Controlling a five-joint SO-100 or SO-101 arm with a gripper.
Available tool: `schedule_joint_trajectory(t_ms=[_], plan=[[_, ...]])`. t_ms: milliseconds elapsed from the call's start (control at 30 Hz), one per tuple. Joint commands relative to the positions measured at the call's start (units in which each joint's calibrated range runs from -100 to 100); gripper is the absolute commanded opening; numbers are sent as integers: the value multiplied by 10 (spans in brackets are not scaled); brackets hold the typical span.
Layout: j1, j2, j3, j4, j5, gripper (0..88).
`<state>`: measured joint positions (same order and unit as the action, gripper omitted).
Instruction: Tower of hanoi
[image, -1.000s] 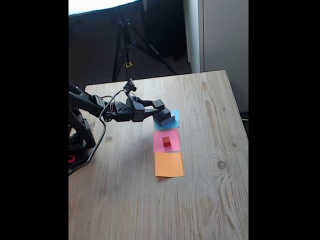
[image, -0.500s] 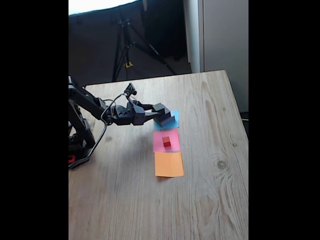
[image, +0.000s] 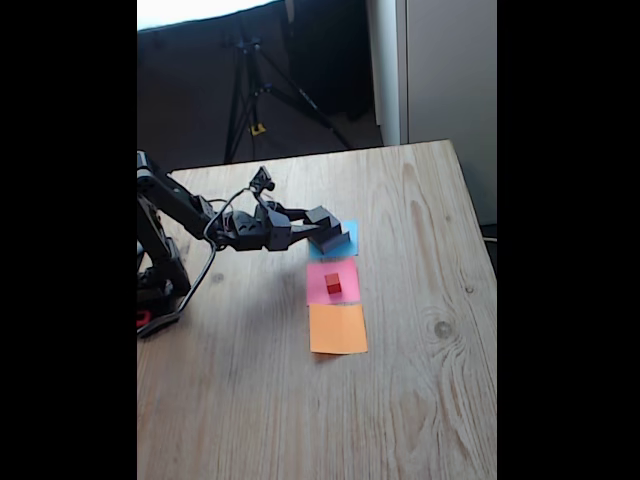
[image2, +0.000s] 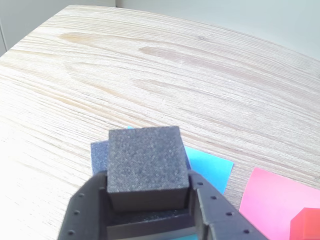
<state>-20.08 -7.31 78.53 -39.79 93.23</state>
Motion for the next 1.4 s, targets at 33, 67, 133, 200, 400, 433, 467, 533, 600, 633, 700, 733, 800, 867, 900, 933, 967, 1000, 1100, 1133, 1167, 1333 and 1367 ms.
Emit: schedule_joint_trajectory(t_ms=[33,67,133,200,400,433,467,533,600,633,700,733,800,867,900,933,967,1000,1100,1133,1167,1333,1367], plan=[[8,-5,-13,-10,4,194],[9,-6,-12,-10,8,210],[11,-9,-11,-10,-1,239],[12,-15,-10,-9,-4,274],[15,-43,-9,-1,-46,321],[15,-53,-9,5,-59,325],[15,-60,-11,8,-69,331],[14,-81,-15,32,-86,339],[14,-112,-22,67,-108,335],[13,-133,-23,88,-118,317],[12,-174,-24,117,-146,305],[11,-193,-25,133,-156,283],[11,-233,-37,182,-183,215],[13,-277,-56,249,-210,178],[16,-296,-71,287,-227,155],[17,-314,-89,334,-237,134],[20,-332,-117,396,-248,108],[22,-346,-143,452,-255,82],[29,-377,-221,618,-215,30],[32,-383,-245,665,-205,25],[33,-387,-271,712,-191,20],[47,-389,-443,953,-146,8],[51,-388,-478,996,-136,3]])
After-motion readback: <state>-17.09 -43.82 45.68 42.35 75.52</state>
